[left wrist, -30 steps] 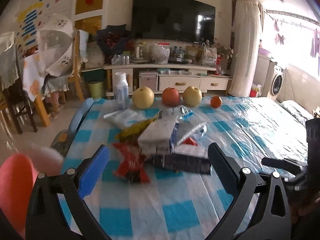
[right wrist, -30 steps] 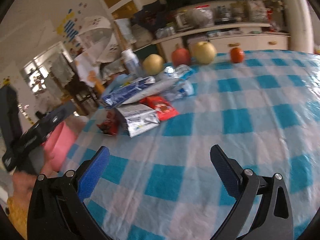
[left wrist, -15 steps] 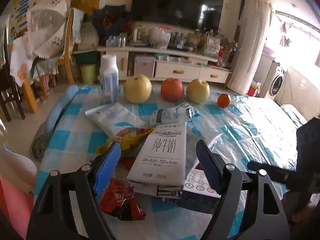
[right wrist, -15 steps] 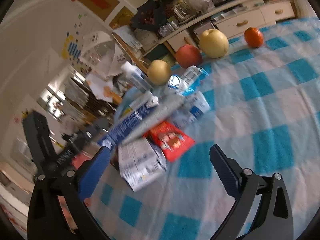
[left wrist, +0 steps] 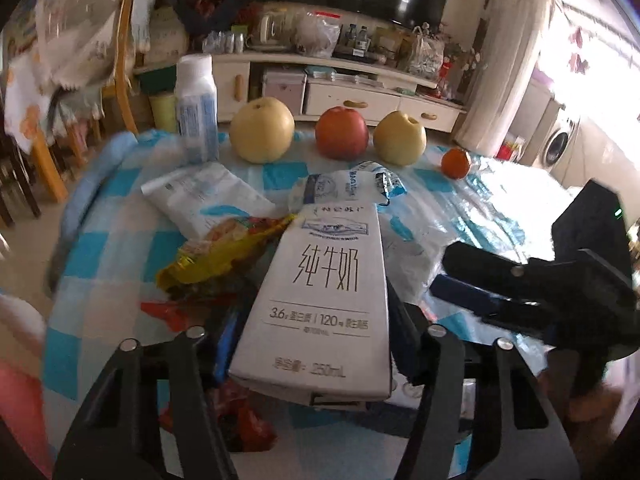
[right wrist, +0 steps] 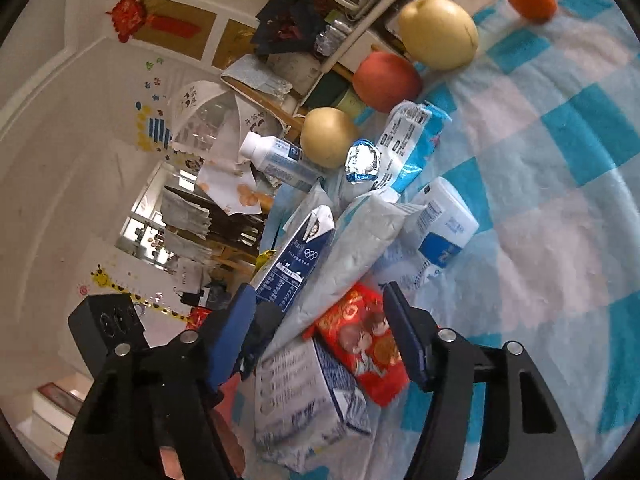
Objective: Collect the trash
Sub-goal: 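Close left gripper on the white milk carton while right gripper grasps the silver-white bag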
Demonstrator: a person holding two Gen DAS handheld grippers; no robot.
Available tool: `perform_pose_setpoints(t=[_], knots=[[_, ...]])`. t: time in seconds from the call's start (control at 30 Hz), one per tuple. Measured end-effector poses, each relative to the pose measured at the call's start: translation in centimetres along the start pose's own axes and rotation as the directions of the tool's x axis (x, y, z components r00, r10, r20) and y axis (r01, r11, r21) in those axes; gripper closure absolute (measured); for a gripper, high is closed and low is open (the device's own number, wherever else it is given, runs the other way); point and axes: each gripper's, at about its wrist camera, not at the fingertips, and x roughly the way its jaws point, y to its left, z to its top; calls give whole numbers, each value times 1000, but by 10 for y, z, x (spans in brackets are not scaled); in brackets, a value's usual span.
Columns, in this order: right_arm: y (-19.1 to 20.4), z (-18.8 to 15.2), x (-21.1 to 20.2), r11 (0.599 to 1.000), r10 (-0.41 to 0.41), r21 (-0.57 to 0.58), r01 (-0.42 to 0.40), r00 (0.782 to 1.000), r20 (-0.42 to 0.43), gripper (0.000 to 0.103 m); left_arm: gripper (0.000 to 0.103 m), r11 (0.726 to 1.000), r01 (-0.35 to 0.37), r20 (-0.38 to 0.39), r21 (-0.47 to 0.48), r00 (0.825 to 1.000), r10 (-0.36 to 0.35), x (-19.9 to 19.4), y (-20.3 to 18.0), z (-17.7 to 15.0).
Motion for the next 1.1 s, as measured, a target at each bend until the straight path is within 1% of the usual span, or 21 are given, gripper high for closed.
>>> perform_pose_setpoints(t=[0.17,0.3,0.43,0.53,0.6,0.63,0.67,0.7,0.9,1.03,1.1], knots=[[-5,4,6,1000,18,25,-19,1000,9,40,45,1000,-2,3,-4,1000,2,2,-1,1],[-1,7,10,1000,2,-18,-2,1000,15,40,45,1000,5,10,-5,1000,-5,1,-2,0],[-3,9,16,999,21,-24,-21,1000,10,40,45,1000,13,19,-18,1000,-13,0,0,0],[-6,10,19,999,17,-30,-17,1000,9,47,45,999,23,28,-24,999,-22,-4,1,-4],[-7,10,20,999,6,-35,-6,1000,6,58,45,999,30,31,-27,999,-29,-6,3,-6],[-8,10,22,999,-8,-44,9,1000,3,62,46,999,35,33,-34,999,-34,-7,5,-7],[-8,10,22,999,-18,-51,18,1000,6,70,46,998,40,35,-43,999,-39,-9,7,-7],[-9,10,23,998,-24,-56,24,1000,5,72,46,997,48,40,-56,998,-45,-11,10,-7],[-1,6,21,995,-71,-68,71,997,9,75,48,992,92,82,-85,993,-85,-26,17,-7],[13,4,14,992,-74,-103,77,997,37,78,48,987,122,110,-101,988,-111,-36,22,-8],[19,3,8,990,-65,-120,71,996,56,81,48,985,132,115,-110,986,-120,-38,25,-9]])
